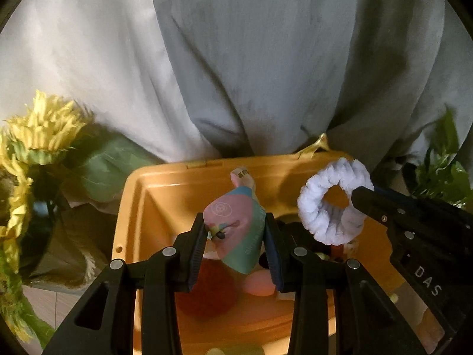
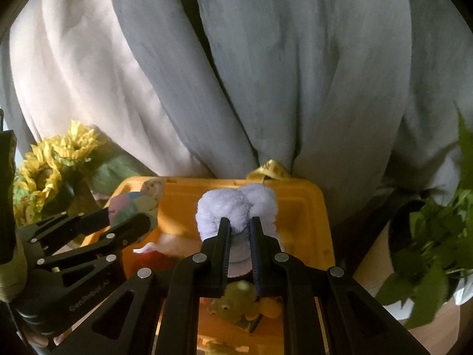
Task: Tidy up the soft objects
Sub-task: 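Open both tools to drop the bird plush and scrunchie into the crate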
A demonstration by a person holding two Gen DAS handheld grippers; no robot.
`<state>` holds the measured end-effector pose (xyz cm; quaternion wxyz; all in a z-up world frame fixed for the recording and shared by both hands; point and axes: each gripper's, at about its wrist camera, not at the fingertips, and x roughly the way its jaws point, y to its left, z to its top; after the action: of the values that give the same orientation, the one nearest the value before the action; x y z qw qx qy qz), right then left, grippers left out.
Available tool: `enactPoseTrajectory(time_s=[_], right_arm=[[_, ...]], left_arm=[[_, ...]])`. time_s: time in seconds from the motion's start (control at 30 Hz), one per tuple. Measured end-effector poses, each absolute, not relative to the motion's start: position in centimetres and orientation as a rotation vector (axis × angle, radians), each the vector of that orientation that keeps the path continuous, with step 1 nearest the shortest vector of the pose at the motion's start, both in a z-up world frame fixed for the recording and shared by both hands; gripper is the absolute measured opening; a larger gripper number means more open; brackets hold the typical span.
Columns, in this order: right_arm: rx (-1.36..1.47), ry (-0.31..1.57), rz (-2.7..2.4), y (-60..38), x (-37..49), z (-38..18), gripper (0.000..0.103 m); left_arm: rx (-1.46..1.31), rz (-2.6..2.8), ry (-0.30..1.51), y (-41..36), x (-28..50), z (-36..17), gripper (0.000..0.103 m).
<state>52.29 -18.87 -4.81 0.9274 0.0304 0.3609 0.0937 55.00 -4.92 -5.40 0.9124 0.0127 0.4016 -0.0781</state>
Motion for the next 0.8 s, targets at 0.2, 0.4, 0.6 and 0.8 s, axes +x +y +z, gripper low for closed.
enactPoseTrajectory(time_s=[0.2, 0.4, 0.6, 0.8], right_arm=[[0.059, 0.809, 0.211, -18.5, 53.8, -6.1, 0.014], [0.051, 0.843, 0.207, -18.5, 54.2, -6.9, 0.020], [0.044, 0.846, 0.204, -18.7, 54.2, -6.8, 0.027], [0.029, 0.822, 0.192, -19.1, 52.8, -5.9, 0.037]], left_arm=[[0.031, -0.168, 0.896, -5.0, 56.4, -6.8, 0.038], [0.025, -0.165, 0.912, -4.9, 56.3, -7.3, 0.048], [0.040, -0.114, 0.877, -4.6, 55.5, -6.9, 0.057], [0.057, -0.031, 0.817, -3.8, 52.8, -5.2, 0.065]])
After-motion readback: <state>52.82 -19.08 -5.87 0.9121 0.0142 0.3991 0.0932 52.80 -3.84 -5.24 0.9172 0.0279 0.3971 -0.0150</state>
